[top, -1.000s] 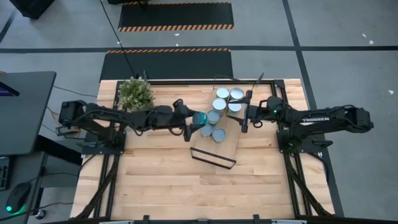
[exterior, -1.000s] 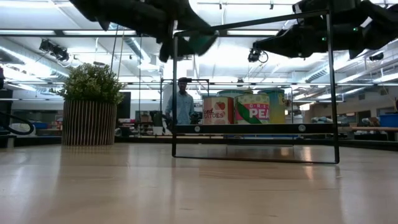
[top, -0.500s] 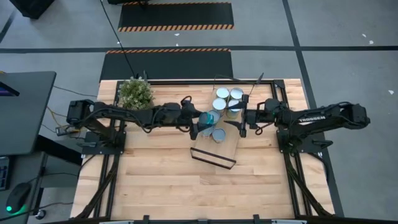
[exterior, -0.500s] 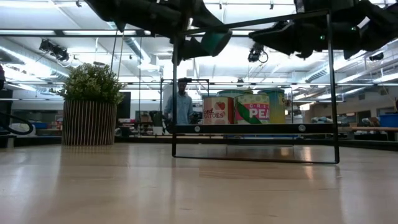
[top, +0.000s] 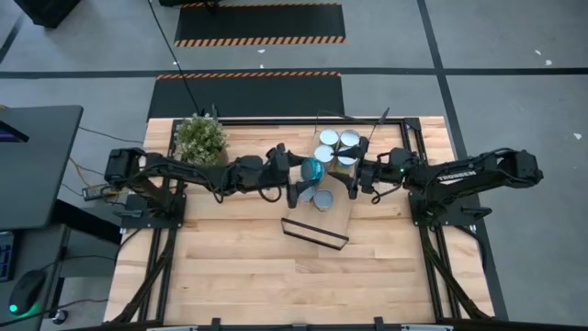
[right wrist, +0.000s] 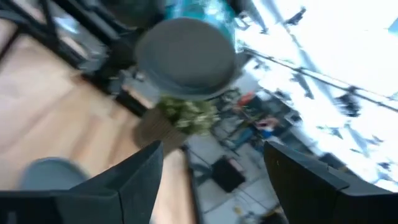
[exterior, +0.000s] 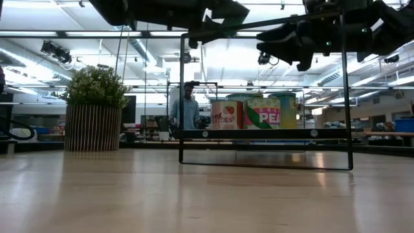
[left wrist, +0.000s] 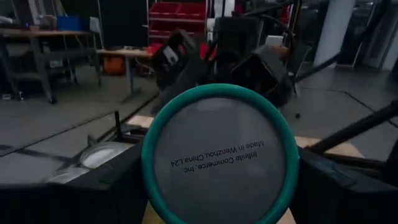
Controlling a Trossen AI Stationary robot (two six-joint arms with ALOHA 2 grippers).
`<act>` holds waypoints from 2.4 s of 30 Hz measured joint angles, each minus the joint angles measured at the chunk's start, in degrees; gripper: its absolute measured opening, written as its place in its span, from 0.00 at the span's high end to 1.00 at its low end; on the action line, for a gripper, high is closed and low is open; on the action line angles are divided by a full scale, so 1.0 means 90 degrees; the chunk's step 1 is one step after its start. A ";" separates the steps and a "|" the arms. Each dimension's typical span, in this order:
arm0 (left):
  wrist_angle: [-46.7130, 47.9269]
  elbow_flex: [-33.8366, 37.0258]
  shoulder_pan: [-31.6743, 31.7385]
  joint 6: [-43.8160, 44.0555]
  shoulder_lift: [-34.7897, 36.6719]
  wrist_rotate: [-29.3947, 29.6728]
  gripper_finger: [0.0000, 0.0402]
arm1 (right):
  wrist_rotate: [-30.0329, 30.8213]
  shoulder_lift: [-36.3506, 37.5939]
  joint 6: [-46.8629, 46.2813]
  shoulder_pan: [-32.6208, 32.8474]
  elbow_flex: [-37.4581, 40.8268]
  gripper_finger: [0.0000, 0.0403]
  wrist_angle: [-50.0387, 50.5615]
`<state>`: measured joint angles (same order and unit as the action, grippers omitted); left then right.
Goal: Pick and place cans onto a shelf
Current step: Put the canned tuna fish on the shelf
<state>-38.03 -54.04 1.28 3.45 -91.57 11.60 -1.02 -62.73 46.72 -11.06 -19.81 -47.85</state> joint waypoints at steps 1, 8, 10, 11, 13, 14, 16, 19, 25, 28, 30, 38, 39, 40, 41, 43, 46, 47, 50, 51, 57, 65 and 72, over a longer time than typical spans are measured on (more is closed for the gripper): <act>-0.0154 0.0002 0.0000 -0.0010 -0.0062 0.0001 0.26 | 0.0168 0.0011 0.0089 0.0046 -0.0002 0.29 -0.0066; -0.1585 0.0005 0.0005 -0.0130 -0.0431 -0.0024 0.26 | 0.1295 -0.0004 0.0535 0.0416 0.0000 0.31 -0.0310; -0.2142 0.0005 0.0015 -0.0319 -0.0531 -0.0027 0.26 | 0.1381 -0.0006 0.0559 0.0491 0.0000 0.33 -0.0591; -0.2496 0.0005 0.0017 -0.0427 -0.0590 -0.0029 0.26 | 0.1318 -0.0006 0.0615 0.0513 0.0000 0.33 -0.0747; -0.3087 0.0005 0.0017 -0.0521 -0.0703 -0.0061 0.26 | 0.1136 -0.0005 0.0766 0.0531 0.0000 0.34 -0.0944; -0.3347 0.0005 0.0017 -0.0573 -0.0743 -0.0141 0.26 | 0.1117 -0.0016 0.0808 0.0531 0.0000 0.34 -0.1022; -0.3721 0.0005 0.0017 -0.0601 -0.0757 -0.0247 0.26 | 0.1107 -0.0090 0.0819 0.0529 -0.0002 0.35 -0.1148; -0.3959 0.0002 0.0026 -0.0630 -0.0753 -0.0274 0.26 | 0.0914 -0.0376 0.0942 0.0524 0.0000 0.36 -0.1476; -0.4276 0.0002 0.0095 -0.0628 -0.0753 -0.0407 0.26 | 0.0634 -0.1439 0.1658 0.0528 -0.0422 0.35 -0.2418; -0.4451 0.0002 0.0085 -0.0633 -0.0755 -0.0586 0.26 | 0.0653 -0.1931 0.1900 0.0530 -0.0795 0.35 -0.2594; -0.4595 0.0002 0.0078 -0.0645 -0.0753 -0.0710 0.26 | 0.0793 -0.2155 0.1982 0.0563 -0.1021 0.35 -0.2953; -0.4920 0.0002 0.0090 -0.0712 -0.0753 -0.0707 0.26 | 0.0945 -0.2761 0.2532 0.1021 -0.1514 0.35 -0.4054; -0.4926 0.0002 0.0090 -0.0707 -0.0753 -0.0705 0.26 | 0.0986 -0.2854 0.2549 0.1069 -0.1551 0.35 -0.4252; -0.4926 0.0002 0.0090 -0.0705 -0.0753 -0.0707 0.26 | 0.0988 -0.2944 0.2592 0.1110 -0.1594 0.35 -0.4405; -0.4925 0.0002 0.0090 -0.0700 -0.0753 -0.0707 0.26 | 0.0991 -0.3032 0.2667 0.1145 -0.1627 0.35 -0.4574; -0.4981 0.0002 0.0088 -0.0698 -0.0753 -0.0707 0.26 | 0.0986 -0.3135 0.2915 0.1202 -0.1757 0.35 -0.4621; -0.5117 0.0002 0.0106 -0.0694 -0.0753 -0.0702 0.26 | 0.1008 -0.3321 0.3165 0.1221 -0.1994 0.35 -0.4607; -0.5152 0.0002 0.0121 -0.0685 -0.0753 -0.0702 0.26 | 0.1015 -0.3375 0.3234 0.1221 -0.2060 0.35 -0.4605; -0.5176 0.0001 0.0131 -0.0625 -0.0753 -0.0699 0.26 | 0.1096 -0.3436 0.3397 0.1245 -0.2210 0.35 -0.4629; -0.5182 0.0001 0.0131 -0.0629 -0.0753 -0.0697 0.26 | 0.1128 -0.3436 0.3455 0.1274 -0.2219 0.35 -0.4628; -0.5330 -0.0002 0.0129 -0.0621 -0.0741 -0.0656 0.26 | 0.1082 -0.3406 0.4039 0.1393 -0.2229 0.35 -0.4625; -0.4977 0.0008 0.0131 -0.0783 -0.0665 -0.0651 0.26 | 0.2202 -0.3188 0.4442 0.1483 -0.1937 0.35 -0.4613; -0.1556 0.0006 0.0131 -0.0602 0.0030 -0.0375 0.26 | 0.1696 -0.2101 0.3294 0.1383 -0.0496 0.35 -0.4618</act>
<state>-52.04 -53.98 2.46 -1.96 -91.30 8.22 14.24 -81.64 76.36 1.39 -24.27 -89.42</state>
